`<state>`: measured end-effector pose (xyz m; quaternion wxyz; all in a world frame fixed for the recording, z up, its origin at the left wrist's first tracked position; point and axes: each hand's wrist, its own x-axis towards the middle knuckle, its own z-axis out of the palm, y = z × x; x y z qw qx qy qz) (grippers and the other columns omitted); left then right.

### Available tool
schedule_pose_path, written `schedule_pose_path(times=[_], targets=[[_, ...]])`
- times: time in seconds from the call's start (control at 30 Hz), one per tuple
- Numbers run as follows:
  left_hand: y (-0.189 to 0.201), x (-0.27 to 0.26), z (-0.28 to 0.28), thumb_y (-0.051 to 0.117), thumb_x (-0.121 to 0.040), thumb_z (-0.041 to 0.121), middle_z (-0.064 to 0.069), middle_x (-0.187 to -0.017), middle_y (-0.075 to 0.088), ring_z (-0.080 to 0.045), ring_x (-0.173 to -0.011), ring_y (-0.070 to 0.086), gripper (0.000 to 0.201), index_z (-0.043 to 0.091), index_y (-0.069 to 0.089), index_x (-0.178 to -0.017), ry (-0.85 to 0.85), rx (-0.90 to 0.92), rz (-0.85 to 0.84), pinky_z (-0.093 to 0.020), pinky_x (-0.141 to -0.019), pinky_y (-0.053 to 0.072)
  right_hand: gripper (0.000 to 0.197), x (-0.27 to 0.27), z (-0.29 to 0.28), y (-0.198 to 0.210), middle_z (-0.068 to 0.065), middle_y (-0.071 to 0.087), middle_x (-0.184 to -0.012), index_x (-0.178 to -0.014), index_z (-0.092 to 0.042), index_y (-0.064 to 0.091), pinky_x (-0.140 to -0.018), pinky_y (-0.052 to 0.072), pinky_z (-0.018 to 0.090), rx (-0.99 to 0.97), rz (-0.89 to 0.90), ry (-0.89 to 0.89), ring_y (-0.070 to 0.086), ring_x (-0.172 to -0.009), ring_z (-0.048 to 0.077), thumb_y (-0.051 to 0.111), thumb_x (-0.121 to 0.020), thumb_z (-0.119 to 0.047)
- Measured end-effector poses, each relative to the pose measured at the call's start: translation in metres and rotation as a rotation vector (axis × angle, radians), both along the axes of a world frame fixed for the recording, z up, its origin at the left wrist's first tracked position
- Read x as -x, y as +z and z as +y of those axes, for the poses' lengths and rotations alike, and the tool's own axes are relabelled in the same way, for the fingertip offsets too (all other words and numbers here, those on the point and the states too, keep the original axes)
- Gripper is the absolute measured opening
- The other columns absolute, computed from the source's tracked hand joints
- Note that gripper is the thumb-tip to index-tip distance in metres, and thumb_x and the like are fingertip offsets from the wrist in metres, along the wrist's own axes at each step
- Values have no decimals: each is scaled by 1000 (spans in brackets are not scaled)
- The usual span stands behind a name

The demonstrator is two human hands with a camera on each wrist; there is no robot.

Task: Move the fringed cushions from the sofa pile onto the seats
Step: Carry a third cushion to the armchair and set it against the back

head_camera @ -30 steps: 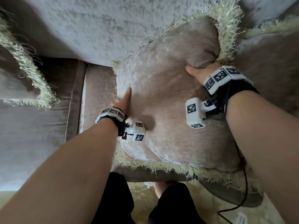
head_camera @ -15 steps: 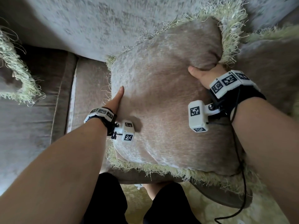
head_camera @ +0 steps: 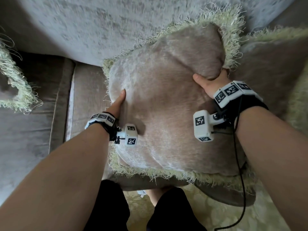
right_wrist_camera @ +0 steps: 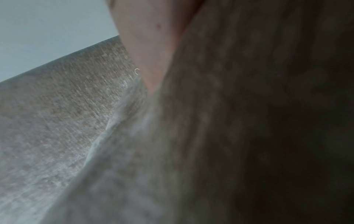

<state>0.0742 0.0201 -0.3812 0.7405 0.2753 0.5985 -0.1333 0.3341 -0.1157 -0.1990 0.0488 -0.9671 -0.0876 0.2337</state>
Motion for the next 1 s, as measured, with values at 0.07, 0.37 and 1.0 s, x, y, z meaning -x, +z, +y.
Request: schedule_pose_path(times=[0.07,0.37,1.0], targets=[[5,3,1,71,-22,101,-14,-129,73,-42,-107,73,138,23,65,-137,18,-13,-23,-60,-99,54,113,3,-2,-1,10,28,-158,-155,-21,11,-116,22,45,-6,8,-11,32,-141,34,59,-71,-79],[43,14,38,80,-27,94,-6,-126,74,-33,-115,71,131,25,65,-138,84,-232,-5,-50,-104,54,92,26,-13,33,11,39,-152,-153,-22,26,-112,29,43,-274,13,-152,41,-136,33,64,-80,-63],[396,43,120,100,-35,53,-13,-118,77,-35,-102,76,110,8,67,-129,306,-738,-270,-55,-94,60,106,42,26,285,11,56,-138,-137,-10,52,-103,36,34,-738,216,-144,54,-123,29,56,-63,-87]])
